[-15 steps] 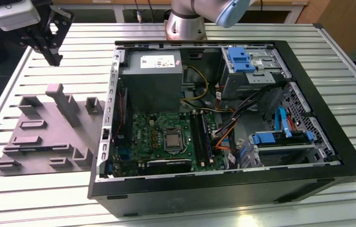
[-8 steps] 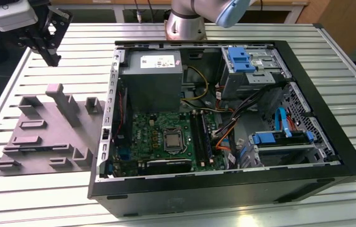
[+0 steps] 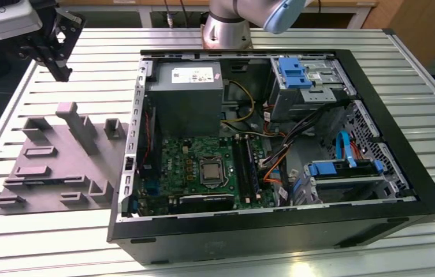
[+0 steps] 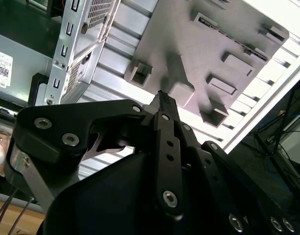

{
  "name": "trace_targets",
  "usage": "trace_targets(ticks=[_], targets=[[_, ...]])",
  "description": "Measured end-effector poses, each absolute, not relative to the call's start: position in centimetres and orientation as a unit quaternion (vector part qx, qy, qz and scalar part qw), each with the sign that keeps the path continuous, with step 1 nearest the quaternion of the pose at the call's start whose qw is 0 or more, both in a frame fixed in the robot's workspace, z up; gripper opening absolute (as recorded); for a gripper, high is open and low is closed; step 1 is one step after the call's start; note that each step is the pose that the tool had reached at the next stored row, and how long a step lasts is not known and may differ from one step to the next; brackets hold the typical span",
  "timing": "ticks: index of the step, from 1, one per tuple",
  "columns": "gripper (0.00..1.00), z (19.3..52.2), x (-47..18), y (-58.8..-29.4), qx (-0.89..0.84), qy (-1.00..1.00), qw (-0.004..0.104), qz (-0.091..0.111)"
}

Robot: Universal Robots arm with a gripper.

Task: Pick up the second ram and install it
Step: 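Reach for the second ram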

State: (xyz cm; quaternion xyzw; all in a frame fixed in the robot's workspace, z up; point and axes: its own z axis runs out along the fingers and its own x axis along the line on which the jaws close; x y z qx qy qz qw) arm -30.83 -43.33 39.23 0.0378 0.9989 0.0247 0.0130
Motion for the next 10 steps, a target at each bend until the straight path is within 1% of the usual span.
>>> trace_targets(ticks=[10], targets=[[0.11,39.14,-31.30,-43.53,0.038,0.999,0.013,0.025]])
